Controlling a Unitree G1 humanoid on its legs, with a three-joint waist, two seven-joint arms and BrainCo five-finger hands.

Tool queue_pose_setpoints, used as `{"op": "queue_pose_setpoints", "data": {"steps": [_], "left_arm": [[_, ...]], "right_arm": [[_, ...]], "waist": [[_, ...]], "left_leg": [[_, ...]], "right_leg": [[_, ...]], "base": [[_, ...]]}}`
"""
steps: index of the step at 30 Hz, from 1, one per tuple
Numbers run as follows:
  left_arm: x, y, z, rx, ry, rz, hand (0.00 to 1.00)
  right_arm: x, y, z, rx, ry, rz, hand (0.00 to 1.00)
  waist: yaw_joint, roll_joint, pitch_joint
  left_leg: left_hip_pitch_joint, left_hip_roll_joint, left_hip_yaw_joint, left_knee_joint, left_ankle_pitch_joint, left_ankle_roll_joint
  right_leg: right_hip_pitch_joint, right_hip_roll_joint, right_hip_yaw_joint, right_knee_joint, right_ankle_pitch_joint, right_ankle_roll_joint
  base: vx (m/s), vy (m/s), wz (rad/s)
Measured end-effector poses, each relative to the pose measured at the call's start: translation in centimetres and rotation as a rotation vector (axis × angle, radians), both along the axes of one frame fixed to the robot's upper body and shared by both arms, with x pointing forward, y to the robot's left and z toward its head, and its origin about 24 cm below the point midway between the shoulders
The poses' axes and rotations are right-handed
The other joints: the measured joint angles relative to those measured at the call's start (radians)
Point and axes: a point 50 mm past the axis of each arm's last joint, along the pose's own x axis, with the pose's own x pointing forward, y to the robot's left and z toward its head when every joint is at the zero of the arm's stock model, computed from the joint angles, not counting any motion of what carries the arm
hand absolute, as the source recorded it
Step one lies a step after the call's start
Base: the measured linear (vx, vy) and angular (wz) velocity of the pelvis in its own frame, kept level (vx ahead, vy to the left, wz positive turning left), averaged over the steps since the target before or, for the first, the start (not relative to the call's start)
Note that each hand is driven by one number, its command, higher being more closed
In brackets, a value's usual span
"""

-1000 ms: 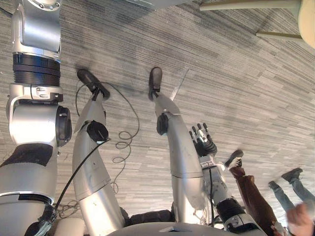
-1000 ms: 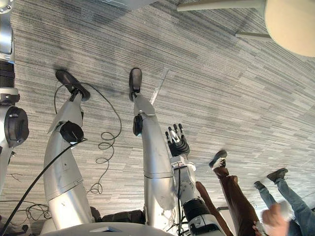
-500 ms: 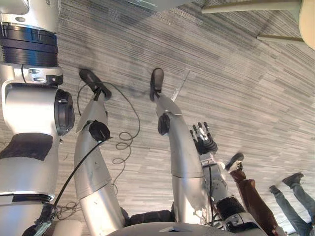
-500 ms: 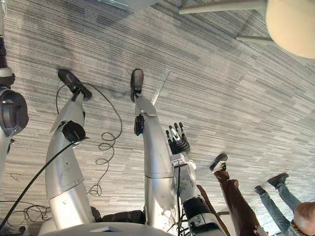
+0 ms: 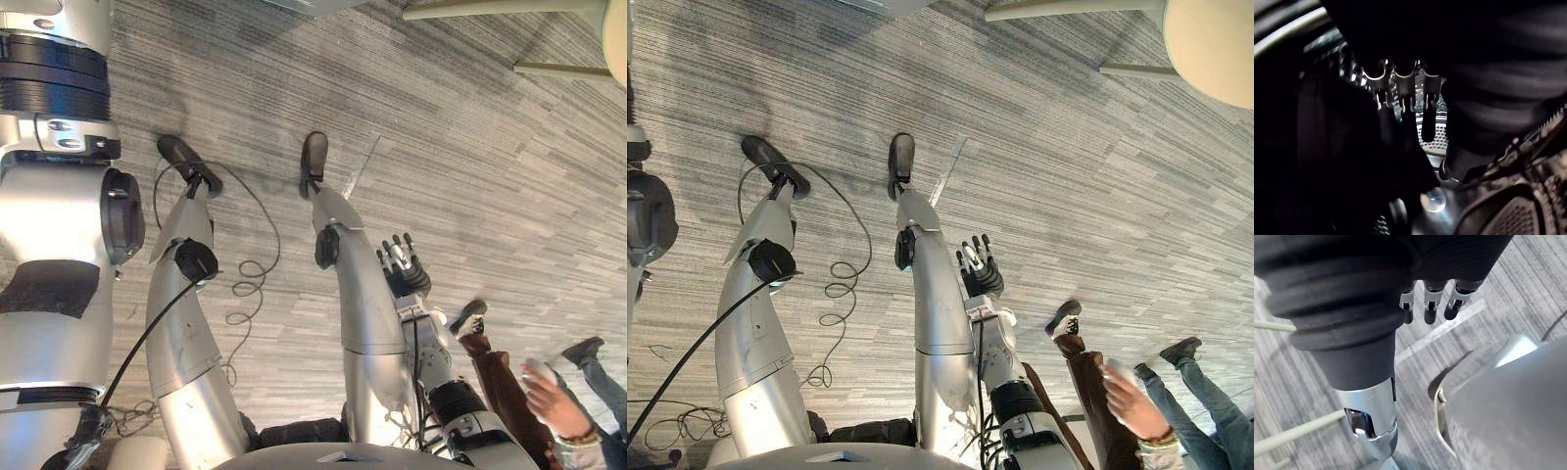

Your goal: Pick up the laundry basket with both hands and put the clothes into the washing machine.

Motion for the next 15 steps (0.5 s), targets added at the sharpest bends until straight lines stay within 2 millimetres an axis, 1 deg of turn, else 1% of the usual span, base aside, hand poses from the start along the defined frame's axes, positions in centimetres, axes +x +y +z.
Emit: {"op": "queue_pose_setpoints", "data": {"steps": [1,3,5,7,9,10,12,13,15], "left_arm": [[0.3,0.2,-0.2,0.01,0.021,0.035,0.0],[1.5,1.6,-1.3,0.012,0.11,0.132,0.0],[2.1,2.4,-2.2,0.012,0.156,0.168,0.0],[3.5,3.8,-4.3,0.005,0.243,0.198,0.0],[3.9,4.2,-5.4,0.029,0.274,0.222,0.0],[4.1,4.3,-5.6,0.041,0.287,0.228,0.0],[4.7,4.9,-6.8,0.034,0.334,0.231,0.0],[5.3,5.4,-8.4,0.029,0.383,0.242,0.0],[5.7,5.8,-9.8,0.028,0.424,0.252,0.0]], "right_arm": [[-0.1,-0.1,-0.2,0.0,0.009,-0.005,0.0],[-0.3,-0.3,-0.7,0.003,0.025,-0.006,0.0],[-0.3,-0.3,-0.7,0.005,0.023,-0.004,0.0],[-0.3,-0.3,-0.8,0.005,0.022,-0.003,0.0],[-0.3,-0.3,-0.8,0.006,0.023,-0.003,0.0],[-0.3,-0.2,-0.8,0.007,0.022,-0.003,0.0],[-0.3,-0.1,-0.7,0.008,0.02,-0.001,0.0],[-0.3,0.0,-0.7,0.013,0.018,-0.001,0.0],[-0.3,0.2,-0.6,0.018,0.011,-0.002,0.0]], "waist": [[0.001,0.0,0.0],[0.001,0.0,0.0],[-0.001,0.0,0.0],[-0.003,0.0,0.0],[-0.002,0.0,0.0],[-0.002,0.0,0.0],[-0.003,0.0,0.0],[-0.001,0.0,0.0],[0.0,0.0,0.0]], "left_leg": [[0.0,0.0,0.001,-0.001,0.0,-0.001],[-0.001,0.0,0.009,-0.01,0.001,-0.002],[0.0,-0.001,0.016,-0.018,0.002,-0.004],[-0.001,0.0,0.025,-0.017,0.001,-0.002],[0.0,0.002,0.024,-0.01,0.0,-0.001],[0.002,0.004,0.019,-0.001,0.0,0.0],[0.015,0.004,0.017,-0.002,-0.002,0.001],[0.032,0.004,0.018,-0.004,-0.006,-0.001],[0.051,0.004,0.025,-0.016,-0.007,-0.01]], "right_leg": [[0.0,0.0,0.0,-0.001,-0.001,-0.002],[0.0,-0.009,-0.008,-0.013,0.004,-0.007],[0.0,-0.015,-0.013,-0.027,0.013,-0.007],[0.002,-0.018,-0.016,-0.037,0.032,-0.004],[0.008,-0.018,-0.019,-0.042,0.038,-0.006],[0.017,-0.018,-0.024,-0.042,0.039,-0.006],[0.032,-0.018,-0.025,-0.044,0.039,-0.006],[0.049,-0.018,-0.024,-0.051,0.039,-0.006],[0.067,-0.017,-0.025,-0.069,0.04,-0.007]], "base": [[-0.04,-0.048,0.0],[-0.04,-0.052,-0.06],[-0.02,-0.031,-0.1],[-0.03,-0.039,-0.11],[-0.02,-0.04,-0.03],[-0.03,-0.044,0.02],[-0.03,-0.049,0.03],[-0.04,-0.06,0.01],[-0.02,-0.048,-0.01]]}}
